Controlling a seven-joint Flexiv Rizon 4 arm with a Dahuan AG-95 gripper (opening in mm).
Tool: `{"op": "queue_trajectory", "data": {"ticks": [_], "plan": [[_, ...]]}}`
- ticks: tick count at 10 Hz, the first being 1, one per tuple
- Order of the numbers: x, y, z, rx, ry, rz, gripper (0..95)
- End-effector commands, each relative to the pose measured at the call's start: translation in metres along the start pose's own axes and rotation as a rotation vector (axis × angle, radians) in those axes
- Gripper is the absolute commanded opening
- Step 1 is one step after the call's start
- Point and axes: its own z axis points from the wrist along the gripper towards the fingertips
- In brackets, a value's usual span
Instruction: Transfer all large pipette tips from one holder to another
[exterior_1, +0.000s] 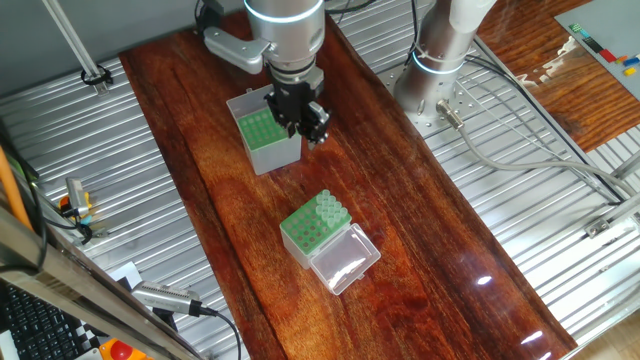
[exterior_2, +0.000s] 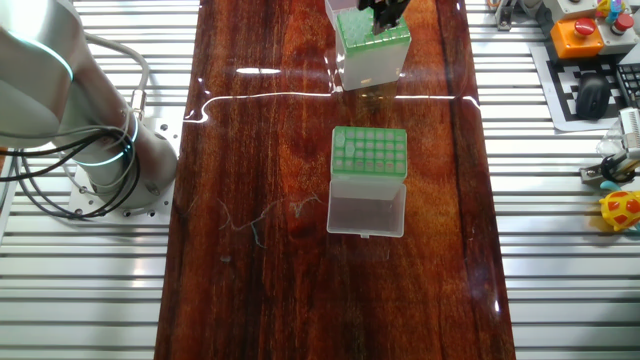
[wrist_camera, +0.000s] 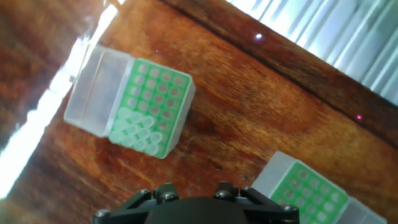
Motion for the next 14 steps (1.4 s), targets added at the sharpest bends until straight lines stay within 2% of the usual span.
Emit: {"op": "queue_trajectory", "data": {"ticks": [1,2,3,5,7,8,10,12,13,14], "plan": [[0.014,-0.028,0.011,0.017,0.0,-0.045,38.0],[0.021,-0.039,0.014,0.016,-0.001,-0.053,38.0],[0.034,-0.057,0.017,0.015,0.0,-0.072,19.0],[0.053,-0.072,0.015,0.017,0.034,-0.081,19.0],[0.053,-0.072,0.015,0.001,0.021,-0.047,19.0],[0.053,-0.072,0.015,-0.012,0.001,0.002,38.0],[0.053,-0.072,0.015,-0.007,-0.001,0.085,38.0],[0.053,-0.072,0.015,0.004,-0.012,0.104,38.0],[0.057,-0.082,0.021,0.007,-0.018,0.08,19.0],[0.059,-0.091,0.026,0.008,-0.019,0.064,19.0]]}}
